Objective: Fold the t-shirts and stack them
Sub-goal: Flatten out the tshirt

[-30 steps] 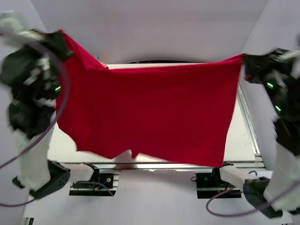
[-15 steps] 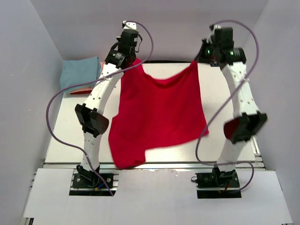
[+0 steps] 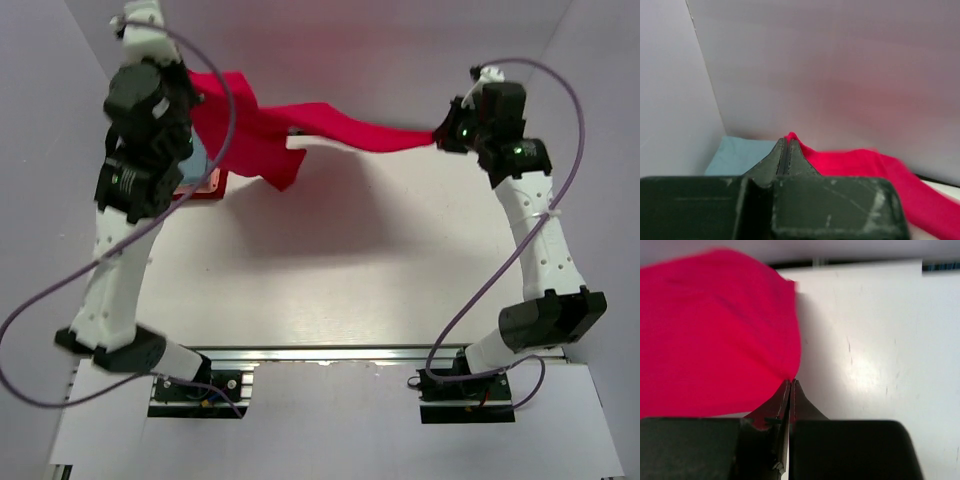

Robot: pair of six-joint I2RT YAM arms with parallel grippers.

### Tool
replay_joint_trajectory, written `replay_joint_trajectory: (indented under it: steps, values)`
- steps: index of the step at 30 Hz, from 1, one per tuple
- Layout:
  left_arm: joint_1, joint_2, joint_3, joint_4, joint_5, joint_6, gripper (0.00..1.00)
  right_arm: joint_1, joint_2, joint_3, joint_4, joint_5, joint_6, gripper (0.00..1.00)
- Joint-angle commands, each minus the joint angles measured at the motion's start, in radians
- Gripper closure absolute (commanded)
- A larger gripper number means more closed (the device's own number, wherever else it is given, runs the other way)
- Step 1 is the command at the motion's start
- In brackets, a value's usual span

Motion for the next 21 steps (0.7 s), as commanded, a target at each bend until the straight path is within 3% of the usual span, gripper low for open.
replay_joint_trajectory:
  steps: [1, 6, 10, 18, 21]
  values:
    - [-0.008, -0.075, -0.365, -0.021, 0.107, -0.133, 1.0, -0.01, -0.064, -0.211, 0.077, 0.048, -0.033, 1.0]
    - [-0.014, -0.266, -0.878, 0.027, 0.254, -0.272, 1.0, -0.01, -0.22, -0.578, 0.15, 0.137, -0.028, 1.0]
    - [-0.058, -0.321, -1.236, 0.091, 0.324, -0.379, 1.0, -0.019, -0.333, -0.697, 0.122, 0.175, 0.016, 1.0]
    - [-0.147, -0.436, -1.505, 0.064, 0.338, -0.483, 1.0, -0.019, -0.358, -0.802, -0.076, 0.131, 0.098, 1.0]
    - [-0.201, -0.468, -1.481, 0.033, 0.297, -0.512, 1.0, -0.019, -0.379, -0.846, -0.139, 0.132, 0.116, 1.0]
